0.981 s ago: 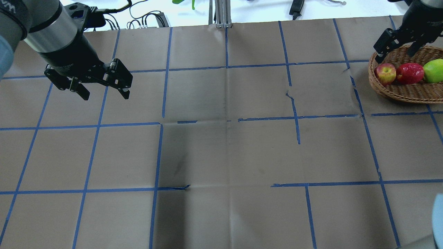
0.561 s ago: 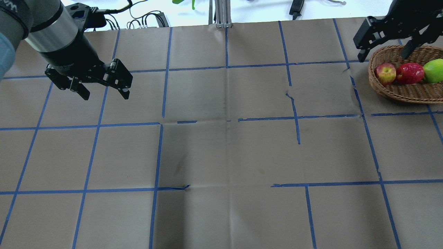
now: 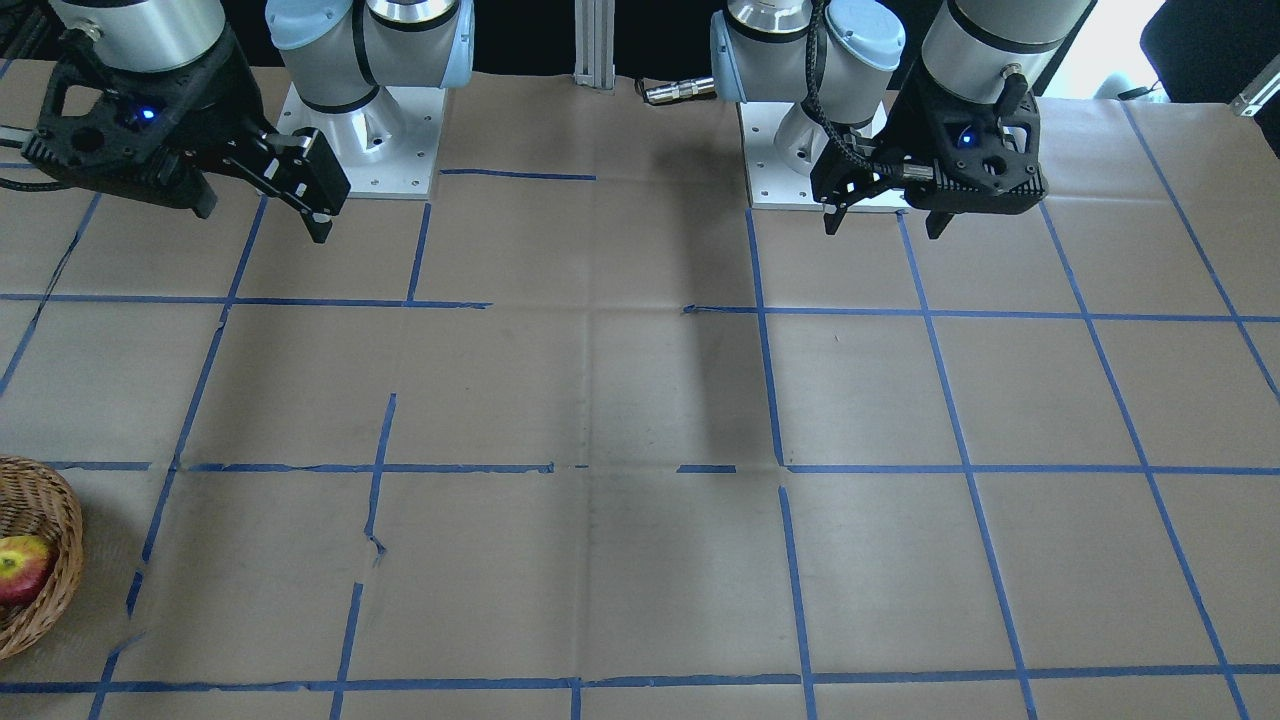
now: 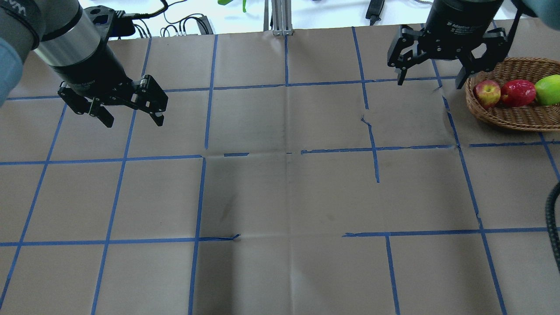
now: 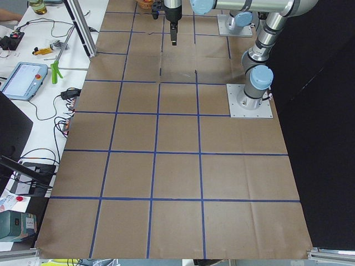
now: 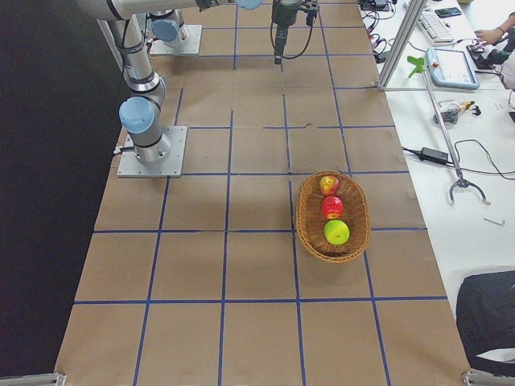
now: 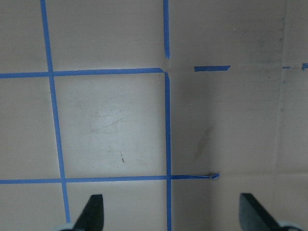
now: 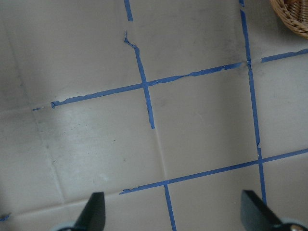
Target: Put all apples into basket
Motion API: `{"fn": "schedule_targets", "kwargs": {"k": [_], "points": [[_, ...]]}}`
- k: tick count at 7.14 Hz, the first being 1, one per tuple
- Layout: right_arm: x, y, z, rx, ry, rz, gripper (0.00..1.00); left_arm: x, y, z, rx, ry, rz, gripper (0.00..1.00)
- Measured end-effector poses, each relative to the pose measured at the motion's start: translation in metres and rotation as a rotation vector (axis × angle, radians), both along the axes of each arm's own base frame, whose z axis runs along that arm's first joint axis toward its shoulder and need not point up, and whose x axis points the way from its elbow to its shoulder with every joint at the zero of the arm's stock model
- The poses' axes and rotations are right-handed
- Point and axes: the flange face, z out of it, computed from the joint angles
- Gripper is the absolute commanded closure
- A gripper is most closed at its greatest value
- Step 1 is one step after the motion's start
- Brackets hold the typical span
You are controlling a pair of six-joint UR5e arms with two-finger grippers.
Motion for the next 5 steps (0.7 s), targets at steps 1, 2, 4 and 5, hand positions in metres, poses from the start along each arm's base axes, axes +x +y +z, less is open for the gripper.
{"fn": "schedule_targets", "kwargs": {"k": [1,2,4,5], "points": [[0.0057,0.0012,-0.0009,0.001,-0.002,-0.002,0.0,-0.0001,-0.0001,0.0005,-0.003,0.0,0.003,0.01],[0.0075,0.0015,-0.0014,0.002,-0.001,0.001,0.0,-0.0002,0.0003,0.0012,-0.006,0.0,0.011,0.01],[0.0078,0.0015,-0.0022,0.005,0.002,0.004,0.0,-0.0003,0.0007,0.002,-0.008,0.001,0.024,0.01],[0.0079,0.0015,-0.0025,0.006,0.003,0.005,0.0,-0.0004,0.0004,0.0017,-0.008,0.001,0.026,0.01]]}}
